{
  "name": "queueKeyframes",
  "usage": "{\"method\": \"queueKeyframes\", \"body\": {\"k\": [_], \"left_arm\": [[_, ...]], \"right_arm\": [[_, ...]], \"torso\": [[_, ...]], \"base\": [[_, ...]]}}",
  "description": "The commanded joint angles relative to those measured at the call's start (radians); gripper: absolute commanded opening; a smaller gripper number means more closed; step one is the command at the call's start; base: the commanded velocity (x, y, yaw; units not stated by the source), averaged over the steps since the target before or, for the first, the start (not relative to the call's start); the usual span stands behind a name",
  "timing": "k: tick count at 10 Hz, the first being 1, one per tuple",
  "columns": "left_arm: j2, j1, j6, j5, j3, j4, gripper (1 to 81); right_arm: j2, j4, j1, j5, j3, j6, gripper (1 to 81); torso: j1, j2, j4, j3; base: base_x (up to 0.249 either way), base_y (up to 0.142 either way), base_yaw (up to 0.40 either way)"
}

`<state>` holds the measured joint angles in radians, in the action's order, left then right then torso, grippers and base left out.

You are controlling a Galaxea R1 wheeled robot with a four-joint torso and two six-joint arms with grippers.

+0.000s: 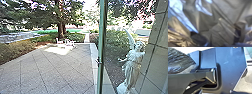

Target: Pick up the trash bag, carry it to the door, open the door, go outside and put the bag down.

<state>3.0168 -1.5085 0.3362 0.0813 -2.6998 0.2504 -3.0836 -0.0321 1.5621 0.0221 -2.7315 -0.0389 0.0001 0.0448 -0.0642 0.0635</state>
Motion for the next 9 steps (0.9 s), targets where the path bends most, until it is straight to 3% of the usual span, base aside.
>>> {"method": "queueKeyframes", "body": {"k": [1, 9], "left_arm": [[-0.002, 0.050, 0.003, -0.061, 0.008, -0.008, 1.0], [-0.002, 0.050, 0.001, -0.060, 0.008, -0.010, 1.0]], "right_arm": [[-0.009, 0.008, -0.047, 0.061, 0.009, -0.013, 81.1], [-0.013, 0.012, -0.044, 0.076, 0.013, -0.015, 81.1]], "torso": [[0.000, 0.000, 0.000, 0.000], [0.001, 0.000, 0.000, 0.000]], "base": [[0.113, 0.000, 0.000], [0.113, 0.000, 0.000]]}}
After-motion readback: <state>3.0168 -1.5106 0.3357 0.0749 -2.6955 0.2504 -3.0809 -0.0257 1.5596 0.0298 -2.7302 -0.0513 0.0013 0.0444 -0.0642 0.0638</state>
